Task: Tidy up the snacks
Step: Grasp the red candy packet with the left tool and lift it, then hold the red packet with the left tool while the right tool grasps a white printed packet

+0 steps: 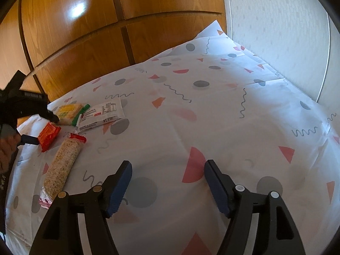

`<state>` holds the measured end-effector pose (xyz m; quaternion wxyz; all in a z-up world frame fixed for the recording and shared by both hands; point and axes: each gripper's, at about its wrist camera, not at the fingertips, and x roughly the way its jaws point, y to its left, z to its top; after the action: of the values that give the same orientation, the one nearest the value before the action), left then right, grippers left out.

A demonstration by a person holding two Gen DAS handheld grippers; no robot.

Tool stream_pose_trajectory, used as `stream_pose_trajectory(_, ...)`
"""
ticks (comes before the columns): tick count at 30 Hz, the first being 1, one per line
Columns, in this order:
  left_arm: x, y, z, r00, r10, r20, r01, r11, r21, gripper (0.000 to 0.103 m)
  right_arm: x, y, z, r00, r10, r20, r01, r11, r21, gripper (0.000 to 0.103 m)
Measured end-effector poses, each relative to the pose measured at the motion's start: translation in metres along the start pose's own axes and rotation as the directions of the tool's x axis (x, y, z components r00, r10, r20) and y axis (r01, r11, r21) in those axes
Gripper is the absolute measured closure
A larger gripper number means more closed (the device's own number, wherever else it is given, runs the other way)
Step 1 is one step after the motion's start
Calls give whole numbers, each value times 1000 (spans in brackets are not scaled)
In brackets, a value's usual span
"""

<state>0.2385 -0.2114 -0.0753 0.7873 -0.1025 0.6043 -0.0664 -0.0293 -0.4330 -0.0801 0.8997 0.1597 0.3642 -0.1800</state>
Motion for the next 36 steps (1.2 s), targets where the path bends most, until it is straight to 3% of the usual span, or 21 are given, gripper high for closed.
stream_pose_trajectory(3, 0, -9, -11, 998, 55, 43, -59, 992, 113, 25, -1, -1, 0, 1000, 8, 2, -8, 1000, 6, 30)
stream_pose_trajectory(5, -4, -11, -22, 993, 80, 90, -96, 977, 192, 38, -1, -1, 0, 1000, 10, 3, -10, 1000, 8, 30)
stream_pose_trajectory(7, -8, -7, -34, 984, 110, 143, -144, 956, 254, 62, -1, -2, 0, 1000, 11, 3, -11, 1000, 9, 30)
stream_pose_trajectory(11, -21, 10, -56, 986, 64, 154, -113, 937, 329, 64, -1, -2, 0, 1000, 14, 2, -14, 1000, 12, 30)
stream_pose_trajectory(18, -49, 34, -143, 984, 26, 178, -113, 861, 497, 64, -2, -2, 1, 1000, 16, -2, -16, 1000, 13, 30)
stream_pose_trajectory(23, -69, 63, -191, 966, 3, 257, -145, 832, 535, 63, -1, 1, 1, 1000, 3, -9, -3, 1000, 3, 30)
stream_pose_trajectory(26, -71, 77, -200, 954, -34, 299, -134, 842, 523, 63, -1, 2, 1, 1000, -7, -15, 7, 1000, -6, 30)
stream_pose_trajectory(33, -64, 77, -200, 936, -81, 343, -132, 821, 555, 62, 2, 11, 4, 996, -62, -57, 58, 996, -61, 29)
stream_pose_trajectory(35, -64, 79, -201, 931, -97, 352, -127, 817, 562, 62, 3, 11, 12, 993, -26, -112, 23, 999, -26, 33)
stream_pose_trajectory(36, -64, 80, -202, 928, -102, 359, -129, 814, 566, 62, 3, 10, 21, 989, 63, -137, -58, 998, 39, 38)
